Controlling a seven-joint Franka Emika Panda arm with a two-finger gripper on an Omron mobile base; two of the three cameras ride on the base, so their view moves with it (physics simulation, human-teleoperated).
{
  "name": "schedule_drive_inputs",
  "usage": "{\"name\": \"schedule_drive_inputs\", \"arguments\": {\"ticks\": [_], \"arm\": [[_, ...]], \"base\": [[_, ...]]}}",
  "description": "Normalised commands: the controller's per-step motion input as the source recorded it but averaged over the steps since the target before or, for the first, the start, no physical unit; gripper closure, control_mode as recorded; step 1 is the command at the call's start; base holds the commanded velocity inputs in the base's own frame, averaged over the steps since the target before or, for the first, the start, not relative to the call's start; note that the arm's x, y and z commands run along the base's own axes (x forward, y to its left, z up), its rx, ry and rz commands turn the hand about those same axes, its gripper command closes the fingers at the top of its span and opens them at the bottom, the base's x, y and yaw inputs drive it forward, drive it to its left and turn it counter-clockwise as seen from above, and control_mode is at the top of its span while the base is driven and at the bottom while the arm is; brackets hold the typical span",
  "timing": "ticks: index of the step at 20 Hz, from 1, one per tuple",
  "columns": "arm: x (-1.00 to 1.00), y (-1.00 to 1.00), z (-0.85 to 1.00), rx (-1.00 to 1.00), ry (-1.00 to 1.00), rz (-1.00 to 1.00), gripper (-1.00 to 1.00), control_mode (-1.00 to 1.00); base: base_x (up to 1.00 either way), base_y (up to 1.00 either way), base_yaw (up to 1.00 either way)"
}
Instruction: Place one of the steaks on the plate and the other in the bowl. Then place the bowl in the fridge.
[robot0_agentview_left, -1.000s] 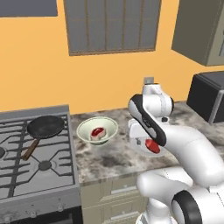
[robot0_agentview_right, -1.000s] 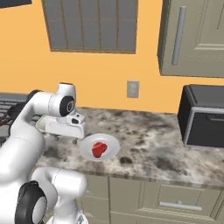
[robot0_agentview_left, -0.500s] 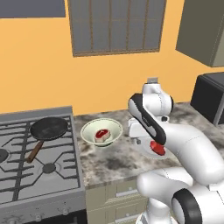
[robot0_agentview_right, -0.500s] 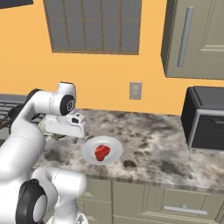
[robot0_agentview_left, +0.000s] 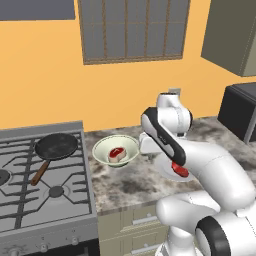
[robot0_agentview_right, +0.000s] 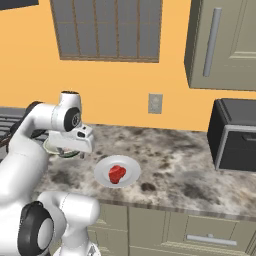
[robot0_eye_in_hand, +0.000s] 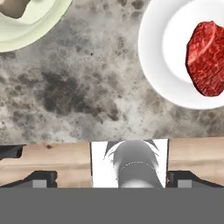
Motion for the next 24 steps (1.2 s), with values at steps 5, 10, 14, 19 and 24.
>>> {"name": "schedule_drive_inputs", "arguments": {"ticks": [5,10,14,19,24], "arm": [[0.82,0.11,0.43,0.19,0.0,-0.13,-1.0,-1.0],[0.53,0.0,-0.01,0.15,-0.02,-0.11,-1.0,-1.0],[0.59,-0.1,-0.25,0.08,0.0,0.0,-1.0,-1.0],[0.8,-0.01,-0.45,0.11,-0.04,-0.01,-1.0,-1.0],[0.36,0.06,-0.3,0.0,-0.01,0.0,-1.0,-1.0]], "base": [[0.0,0.0,0.0],[0.0,0.0,0.0],[0.0,0.0,0.0],[0.0,0.0,0.0],[0.0,0.0,0.0]]}}
